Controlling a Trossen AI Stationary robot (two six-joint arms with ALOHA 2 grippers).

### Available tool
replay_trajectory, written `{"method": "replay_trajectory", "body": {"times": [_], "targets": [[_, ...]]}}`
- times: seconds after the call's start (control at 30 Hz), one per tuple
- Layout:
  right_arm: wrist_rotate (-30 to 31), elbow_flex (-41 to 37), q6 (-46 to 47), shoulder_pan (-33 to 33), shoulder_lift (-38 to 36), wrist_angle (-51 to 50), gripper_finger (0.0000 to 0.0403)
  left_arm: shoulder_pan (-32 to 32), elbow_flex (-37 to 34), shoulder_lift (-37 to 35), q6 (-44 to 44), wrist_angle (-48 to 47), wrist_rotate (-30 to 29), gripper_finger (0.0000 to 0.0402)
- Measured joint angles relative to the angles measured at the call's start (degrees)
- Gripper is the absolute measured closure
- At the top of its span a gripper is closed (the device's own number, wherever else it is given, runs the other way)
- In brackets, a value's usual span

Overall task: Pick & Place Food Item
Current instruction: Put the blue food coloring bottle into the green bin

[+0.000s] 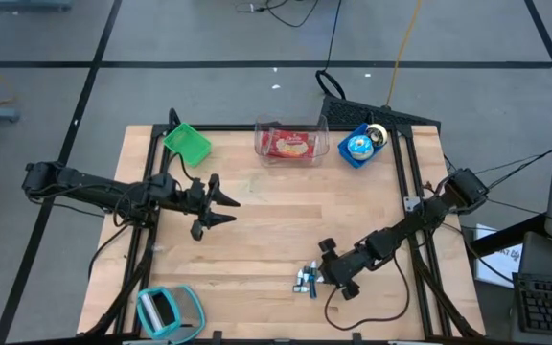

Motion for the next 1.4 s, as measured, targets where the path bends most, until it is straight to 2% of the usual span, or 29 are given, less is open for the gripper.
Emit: {"method": "replay_trajectory", "body": {"times": [0.27,0.7,0.8,0.93,1.13,1.23,1.4], "targets": [[-1.9,0.0,3.3,0.1,0.0,-1.3,0.0256,0.0,0.0,0.0,0.0,0.0,0.0,0.021],[-2.3,-0.1,4.6,-0.3,-2.1,-2.8,0.0346,0.0,0.0,0.0,0.0,0.0,-1.0,0.0211],[1.9,-0.2,3.9,-1.1,-5.8,-4.2,0.0341,0.0,0.0,0.0,0.0,0.0,-2.2,0.021],[11.3,-0.1,-0.4,-2.6,-11.7,-9.1,0.0329,0.0,0.0,0.0,1.1,0.2,-5.6,0.021],[30.0,-0.1,-14.6,-7.8,-18.6,-8.1,0.0337,0.2,0.0,0.9,2.8,1.2,-20.1,0.021],[33.2,-0.1,-22.8,-11.8,-20.0,-4.0,0.0337,0.8,0.0,2.7,2.9,3.1,-23.4,0.021],[32.9,-0.1,-32.8,-18.5,-19.6,7.3,0.0331,1.2,1.2,8.2,3.8,7.9,-22.1,0.0211]]}}
